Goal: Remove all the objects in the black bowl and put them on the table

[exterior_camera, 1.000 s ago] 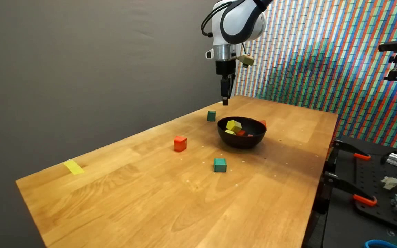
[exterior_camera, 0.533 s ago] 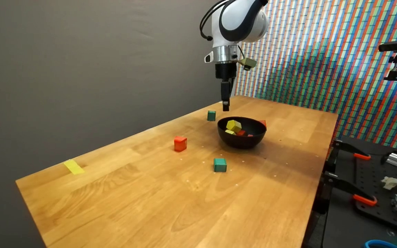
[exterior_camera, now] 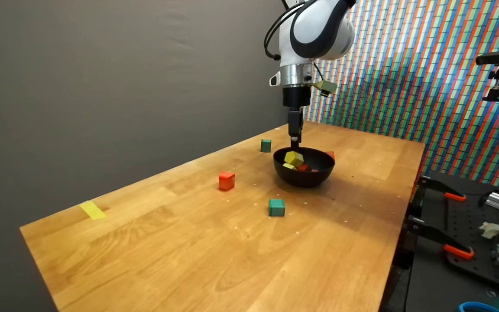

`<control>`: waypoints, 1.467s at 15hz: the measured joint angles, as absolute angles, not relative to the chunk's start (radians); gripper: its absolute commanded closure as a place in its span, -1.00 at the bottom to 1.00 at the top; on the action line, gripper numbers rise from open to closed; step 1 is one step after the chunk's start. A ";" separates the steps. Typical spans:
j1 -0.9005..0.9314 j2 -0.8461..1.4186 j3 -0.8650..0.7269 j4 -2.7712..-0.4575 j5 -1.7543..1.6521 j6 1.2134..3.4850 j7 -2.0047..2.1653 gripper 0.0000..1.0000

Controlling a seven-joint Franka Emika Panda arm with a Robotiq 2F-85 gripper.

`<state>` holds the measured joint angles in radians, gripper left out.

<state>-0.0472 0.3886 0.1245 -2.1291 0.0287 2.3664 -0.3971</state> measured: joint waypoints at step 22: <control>-0.039 0.479 0.136 -2.105 0.008 2.403 -0.366 0.95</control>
